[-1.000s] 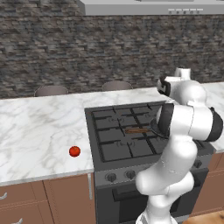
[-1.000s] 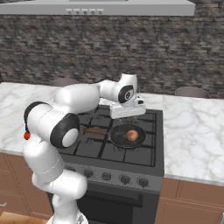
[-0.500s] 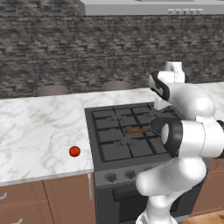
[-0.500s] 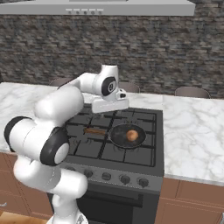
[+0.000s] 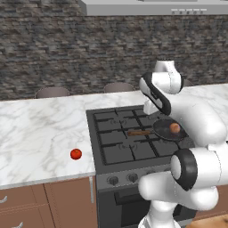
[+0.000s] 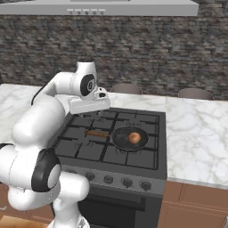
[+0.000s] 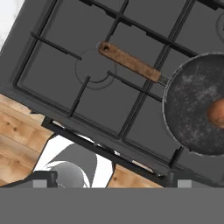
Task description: Place the pan on the front right burner on the stove. Then place the tomato and the onion in the pan and turn on the front right burner.
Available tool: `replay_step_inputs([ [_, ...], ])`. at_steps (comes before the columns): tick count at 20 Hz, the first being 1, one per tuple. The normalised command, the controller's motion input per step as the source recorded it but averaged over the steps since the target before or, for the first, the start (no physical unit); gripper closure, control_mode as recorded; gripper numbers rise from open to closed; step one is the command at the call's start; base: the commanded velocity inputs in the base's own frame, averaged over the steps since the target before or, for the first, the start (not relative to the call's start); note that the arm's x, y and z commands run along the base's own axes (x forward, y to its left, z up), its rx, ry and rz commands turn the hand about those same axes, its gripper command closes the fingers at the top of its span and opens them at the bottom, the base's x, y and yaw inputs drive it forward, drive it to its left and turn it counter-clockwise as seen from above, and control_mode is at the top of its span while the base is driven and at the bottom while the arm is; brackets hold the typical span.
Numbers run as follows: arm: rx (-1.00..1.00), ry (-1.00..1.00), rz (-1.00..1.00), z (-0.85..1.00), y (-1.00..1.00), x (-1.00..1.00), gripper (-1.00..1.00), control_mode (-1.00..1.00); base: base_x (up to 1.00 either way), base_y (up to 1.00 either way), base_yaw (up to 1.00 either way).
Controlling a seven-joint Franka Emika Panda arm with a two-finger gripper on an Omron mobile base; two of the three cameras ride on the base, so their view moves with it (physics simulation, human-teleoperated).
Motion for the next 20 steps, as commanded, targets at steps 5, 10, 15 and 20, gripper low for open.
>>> replay_step_inputs([
  [5,-0.01,-0.02,0.00,0.08,0.91,-0.46,-1.00,-1.00,0.00,0.00,0.00],
  [10,-0.01,-0.01,0.01,0.00,0.88,-0.42,-1.00,-1.00,0.00,0.00,0.00],
  [15,0.00,0.00,0.02,0.00,0.85,-0.24,-1.00,-1.00,0.00,0.00,0.00],
  [20,0.00,0.00,0.03,0.00,0.75,-0.13,-1.00,-1.00,0.00,0.00,0.00],
])
